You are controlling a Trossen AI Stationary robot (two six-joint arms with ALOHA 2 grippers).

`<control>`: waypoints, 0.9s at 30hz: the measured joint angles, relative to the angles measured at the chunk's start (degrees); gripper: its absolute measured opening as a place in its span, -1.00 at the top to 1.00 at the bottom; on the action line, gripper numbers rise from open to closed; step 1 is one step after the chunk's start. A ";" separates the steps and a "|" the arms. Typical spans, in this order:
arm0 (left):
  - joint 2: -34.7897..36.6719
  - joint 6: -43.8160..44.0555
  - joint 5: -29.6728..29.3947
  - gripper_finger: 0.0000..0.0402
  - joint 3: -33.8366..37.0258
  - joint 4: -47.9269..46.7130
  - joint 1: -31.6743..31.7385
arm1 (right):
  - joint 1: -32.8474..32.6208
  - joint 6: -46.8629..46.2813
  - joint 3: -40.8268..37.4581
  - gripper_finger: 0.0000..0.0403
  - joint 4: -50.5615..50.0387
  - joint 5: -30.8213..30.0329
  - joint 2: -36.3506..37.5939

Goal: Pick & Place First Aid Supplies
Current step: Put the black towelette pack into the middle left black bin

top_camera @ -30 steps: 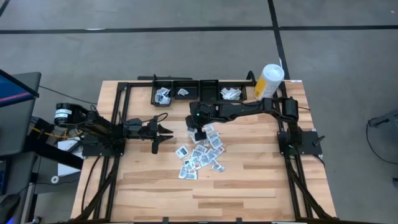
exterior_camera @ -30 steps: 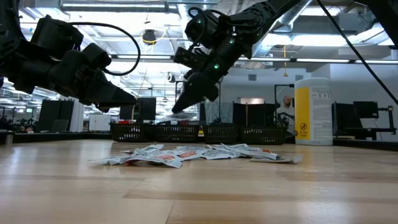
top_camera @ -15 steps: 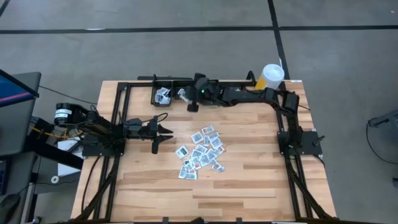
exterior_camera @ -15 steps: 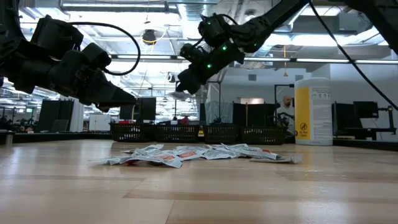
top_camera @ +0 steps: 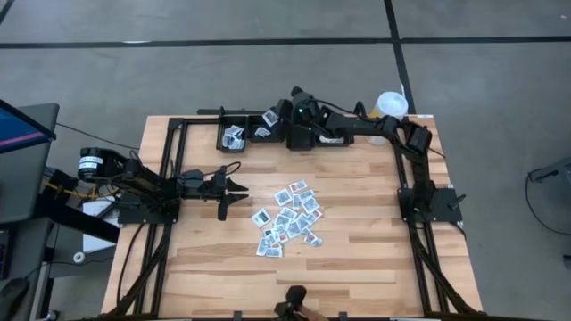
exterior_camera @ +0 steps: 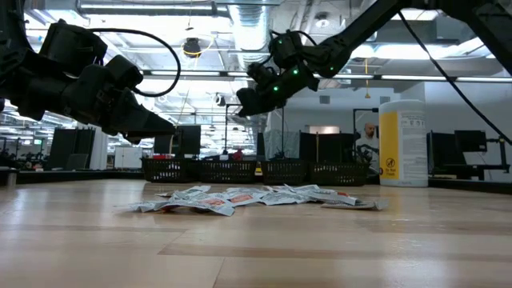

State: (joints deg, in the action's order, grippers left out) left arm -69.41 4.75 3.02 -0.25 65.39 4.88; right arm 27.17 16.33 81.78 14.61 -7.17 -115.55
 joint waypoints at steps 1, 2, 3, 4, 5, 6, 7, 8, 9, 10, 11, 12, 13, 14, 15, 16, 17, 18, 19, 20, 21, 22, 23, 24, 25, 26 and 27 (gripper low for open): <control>-0.02 0.00 -0.02 0.48 0.00 -0.02 0.00 | 0.27 -1.00 0.00 0.98 0.01 0.04 0.00; -0.02 0.00 -0.02 0.48 0.00 -0.02 0.00 | 0.48 -1.87 0.00 0.98 0.17 0.03 -0.02; -0.02 0.00 -0.01 0.48 0.00 -0.02 -0.01 | 0.55 -2.76 0.00 0.98 0.66 0.05 -0.01; 0.00 0.00 -0.01 0.48 0.00 -0.02 0.00 | 0.76 -3.41 0.00 0.98 1.20 0.05 0.00; -0.01 0.00 0.00 0.48 0.00 -0.03 -0.02 | 0.84 -4.00 0.00 0.98 1.87 0.08 0.00; -0.02 0.00 -0.01 0.48 0.00 -0.04 0.00 | 0.88 -4.54 0.00 0.98 2.61 0.08 -0.02; -0.02 0.00 -0.01 0.48 0.00 -0.04 -0.02 | 0.88 -4.96 0.00 0.98 3.50 0.19 -0.02; 0.00 0.00 -0.02 0.48 0.00 -0.04 0.00 | 0.88 -5.44 0.00 0.98 4.48 0.46 0.00; -0.02 0.00 -0.02 0.48 0.00 -0.03 -0.01 | 0.88 -5.74 0.00 0.98 5.28 1.23 0.00; -0.02 0.00 0.00 0.48 0.00 -0.04 -0.02 | 0.87 -5.76 0.00 0.98 5.85 1.97 -0.01; -0.02 0.00 -0.01 0.48 0.00 -0.04 -0.02 | 0.86 -5.72 0.00 0.98 6.06 2.76 0.00; -0.02 0.00 0.00 0.48 0.00 -0.04 -0.01 | 0.86 -5.53 0.00 0.97 6.08 3.23 -0.01; -0.01 0.00 -0.02 0.48 0.00 -0.04 -0.01 | 0.86 -5.15 0.00 0.97 6.01 3.31 0.00; -0.02 0.00 -0.01 0.48 0.00 -0.04 0.00 | 0.86 -4.74 0.00 0.97 5.80 3.31 -0.02; 0.00 0.00 0.00 0.48 0.00 -0.04 -0.02 | 0.86 -4.60 0.00 0.97 5.50 3.31 0.00; -0.02 0.00 -0.02 0.48 0.00 -0.04 0.00 | 0.86 -4.58 0.00 0.97 5.19 3.31 -0.02; -0.01 0.00 -0.02 0.48 0.00 -0.04 -0.01 | 0.86 -4.58 0.00 0.97 4.83 3.31 0.00; -0.02 0.00 0.00 0.48 0.00 -0.04 -0.02 | 0.82 -4.55 -0.02 0.97 4.66 3.31 -0.01; -0.02 0.00 0.00 0.48 0.00 -0.04 -0.02 | 0.82 -4.43 -0.02 0.97 4.69 3.30 -0.01; -0.02 0.00 0.00 0.48 0.00 -0.04 -0.02 | 0.82 -4.40 -0.02 0.97 4.74 3.31 0.00; 0.00 0.00 -0.02 0.48 0.00 -0.04 0.00 | 0.83 -4.38 -0.02 0.97 4.84 3.31 -0.02; -0.01 0.00 -0.02 0.48 0.00 -0.04 0.00 | 0.83 -4.38 -0.02 0.97 4.88 3.31 -0.02; 0.00 0.00 -0.02 0.48 0.00 -0.04 -0.02 | 0.82 -4.38 -0.02 0.97 4.93 3.31 0.00; -0.02 0.00 0.00 0.48 0.00 -0.04 -0.02 | 0.82 -4.38 -0.02 0.97 5.05 3.31 -0.01; -0.02 0.00 0.00 0.48 0.00 -0.04 -0.02 | 0.82 -4.38 -0.02 0.97 5.20 3.31 0.00; -0.02 0.00 -0.02 0.48 0.00 -0.04 0.00 | 0.82 -4.38 -0.02 0.97 5.27 3.31 0.00; -0.01 0.00 -0.01 0.48 0.00 -0.04 -0.01 | 0.82 -4.38 -0.02 0.97 5.29 3.31 -0.02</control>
State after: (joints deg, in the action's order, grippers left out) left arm -69.42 4.75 3.01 -0.25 65.34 4.88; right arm 27.99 11.94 81.76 19.90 -3.86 -115.57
